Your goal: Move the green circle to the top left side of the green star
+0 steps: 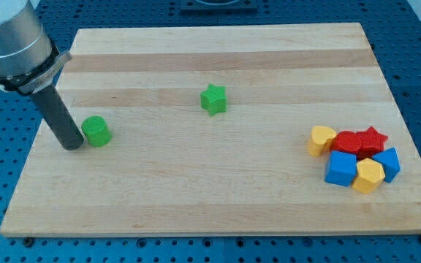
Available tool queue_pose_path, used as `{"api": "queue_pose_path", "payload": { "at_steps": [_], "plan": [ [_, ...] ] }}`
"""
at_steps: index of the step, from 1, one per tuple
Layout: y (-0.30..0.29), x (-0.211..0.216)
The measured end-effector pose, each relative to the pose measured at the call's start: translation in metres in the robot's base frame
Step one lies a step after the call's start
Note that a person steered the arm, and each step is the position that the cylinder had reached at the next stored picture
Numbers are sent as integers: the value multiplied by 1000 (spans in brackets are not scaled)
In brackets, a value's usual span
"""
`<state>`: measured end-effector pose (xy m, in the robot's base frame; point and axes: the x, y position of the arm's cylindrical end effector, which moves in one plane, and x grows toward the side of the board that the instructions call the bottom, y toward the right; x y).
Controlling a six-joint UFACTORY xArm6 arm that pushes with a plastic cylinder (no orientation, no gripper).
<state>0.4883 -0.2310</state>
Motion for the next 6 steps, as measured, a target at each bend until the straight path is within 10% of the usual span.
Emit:
{"api": "queue_pose_path", "payload": {
  "at_steps": [6],
  "plan": [
    [84,-64]
  ]
}}
